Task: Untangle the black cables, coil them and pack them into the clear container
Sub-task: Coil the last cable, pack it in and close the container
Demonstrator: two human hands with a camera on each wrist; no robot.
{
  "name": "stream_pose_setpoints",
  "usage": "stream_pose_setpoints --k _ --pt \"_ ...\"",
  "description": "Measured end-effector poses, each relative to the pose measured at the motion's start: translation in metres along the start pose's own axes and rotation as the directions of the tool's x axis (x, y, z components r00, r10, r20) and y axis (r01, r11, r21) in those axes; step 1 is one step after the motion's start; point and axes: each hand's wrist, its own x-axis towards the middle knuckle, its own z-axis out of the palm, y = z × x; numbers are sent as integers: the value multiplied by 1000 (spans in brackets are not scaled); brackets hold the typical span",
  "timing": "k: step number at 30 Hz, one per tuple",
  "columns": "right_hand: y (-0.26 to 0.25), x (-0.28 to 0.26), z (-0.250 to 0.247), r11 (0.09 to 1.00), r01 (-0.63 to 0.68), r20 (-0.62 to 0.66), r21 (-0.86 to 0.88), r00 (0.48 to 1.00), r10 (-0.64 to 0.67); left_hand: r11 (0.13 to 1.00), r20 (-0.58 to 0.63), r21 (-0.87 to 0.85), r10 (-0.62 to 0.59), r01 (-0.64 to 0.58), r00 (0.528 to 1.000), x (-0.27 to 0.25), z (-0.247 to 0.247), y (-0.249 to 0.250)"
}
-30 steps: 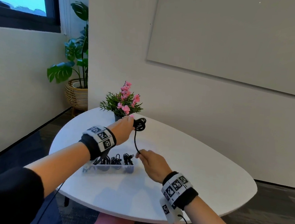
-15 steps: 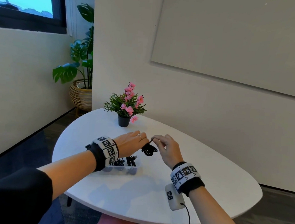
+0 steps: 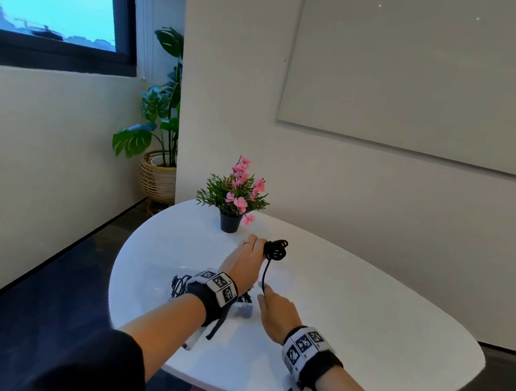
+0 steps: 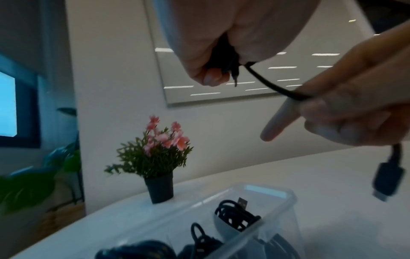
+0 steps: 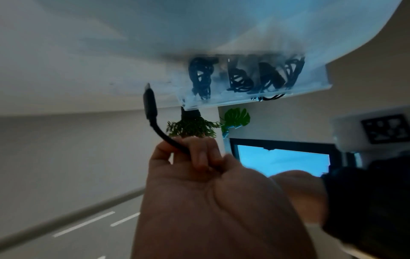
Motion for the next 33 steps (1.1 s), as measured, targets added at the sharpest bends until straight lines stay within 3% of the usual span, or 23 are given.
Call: stream_pose_setpoints --k 2,6,9,11,14,19,24,27,31,33 --pt "-3 -6 -3 980 8 9 -201 1000 -6 997 50 69 -27 24 998 -1 4 -3" --pt "-8 -14 -27 946 113 -120 -304 980 -156 992 153 127 -34 15 988 -9 17 -19" --pt "-4 -13 -45 918 165 -178 -362 954 -242 979 273 187 26 -80 962 -17 24 -16" --pt "0 -12 -53 901 202 -176 -385 942 -287 961 283 214 111 -175 953 -23 25 -10" --pt "10 -8 -65 934 239 -200 -265 934 -295 942 318 188 210 -279 924 -29 31 -7" --pt "35 2 -70 956 293 -269 -27 919 -289 929 186 45 353 -367 917 -34 36 -12" --pt "37 -2 -45 938 303 -303 166 921 -244 958 37 -218 197 -185 980 -38 36 -10" --pt "30 -8 -26 960 187 -250 210 959 -132 936 4 -349 57 -52 998 -43 35 -4" --pt "13 -23 -8 998 70 -9 -6 997 -70 922 85 -349 -146 167 986 -44 45 -7" --pt "8 -28 -3 986 82 34 -144 996 -78 931 143 -279 -203 237 969 -44 50 -15"
